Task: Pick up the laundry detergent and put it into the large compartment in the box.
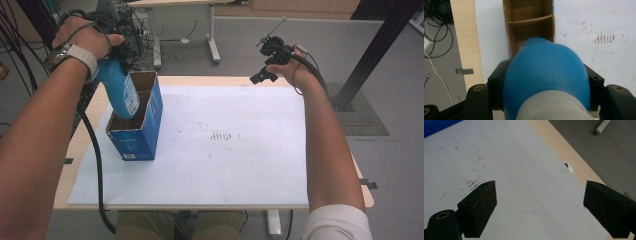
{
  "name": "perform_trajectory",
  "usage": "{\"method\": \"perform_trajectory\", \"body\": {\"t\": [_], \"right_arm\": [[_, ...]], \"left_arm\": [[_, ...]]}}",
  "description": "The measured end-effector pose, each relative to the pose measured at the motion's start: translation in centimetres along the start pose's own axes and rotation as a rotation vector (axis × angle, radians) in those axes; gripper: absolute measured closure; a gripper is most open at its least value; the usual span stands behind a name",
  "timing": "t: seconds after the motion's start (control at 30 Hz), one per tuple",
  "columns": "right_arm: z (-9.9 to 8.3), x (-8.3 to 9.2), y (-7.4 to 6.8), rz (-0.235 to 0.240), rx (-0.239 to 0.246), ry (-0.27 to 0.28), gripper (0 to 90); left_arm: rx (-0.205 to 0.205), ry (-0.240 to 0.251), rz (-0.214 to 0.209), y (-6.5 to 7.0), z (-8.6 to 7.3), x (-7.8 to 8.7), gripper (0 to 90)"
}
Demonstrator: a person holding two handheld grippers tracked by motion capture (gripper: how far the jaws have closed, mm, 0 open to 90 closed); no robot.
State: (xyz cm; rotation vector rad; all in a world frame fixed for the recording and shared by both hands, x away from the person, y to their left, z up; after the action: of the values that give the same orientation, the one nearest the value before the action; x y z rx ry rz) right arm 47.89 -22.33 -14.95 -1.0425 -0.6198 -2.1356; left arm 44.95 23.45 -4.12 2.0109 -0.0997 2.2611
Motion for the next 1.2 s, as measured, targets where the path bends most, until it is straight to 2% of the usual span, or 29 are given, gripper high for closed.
{"method": "perform_trajectory", "body": {"t": [0.37, 0.53, 0.93, 1.2], "right_arm": [[-0.2, 0.1, 0.1, -0.003, -0.008, -0.004, 11.7], [-0.2, 0.0, 0.1, -0.003, -0.01, -0.007, 11.7], [-0.3, -0.7, 0.1, 0.004, -0.013, -0.019, 11.7], [-0.5, -0.7, 0.3, 0.002, -0.02, -0.019, 11.7]], "left_arm": [[-0.003, 0.0, -0.004, 0.0, 0.2, -2.1, 37.9], [-0.011, -0.006, 0.013, 0.1, 0.3, -3.0, 37.9], [-0.017, -0.006, 0.015, -0.4, 0.3, -5.6, 37.9], [-0.028, -0.011, 0.019, -0.2, 0.4, -6.5, 37.9]]}}
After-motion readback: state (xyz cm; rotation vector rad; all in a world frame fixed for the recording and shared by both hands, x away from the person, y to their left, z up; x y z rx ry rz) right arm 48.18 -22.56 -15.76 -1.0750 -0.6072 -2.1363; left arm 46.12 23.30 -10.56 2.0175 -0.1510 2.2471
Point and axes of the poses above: each handheld gripper's, and its own axes: x roughly backward along the jaws, z roughly out of its top, y roughly to its right, the point moved 6 cm from there along -x, roughly forward along the jaws, and after that the axes turned 4 degrees about -x, right-handed, at the moved point
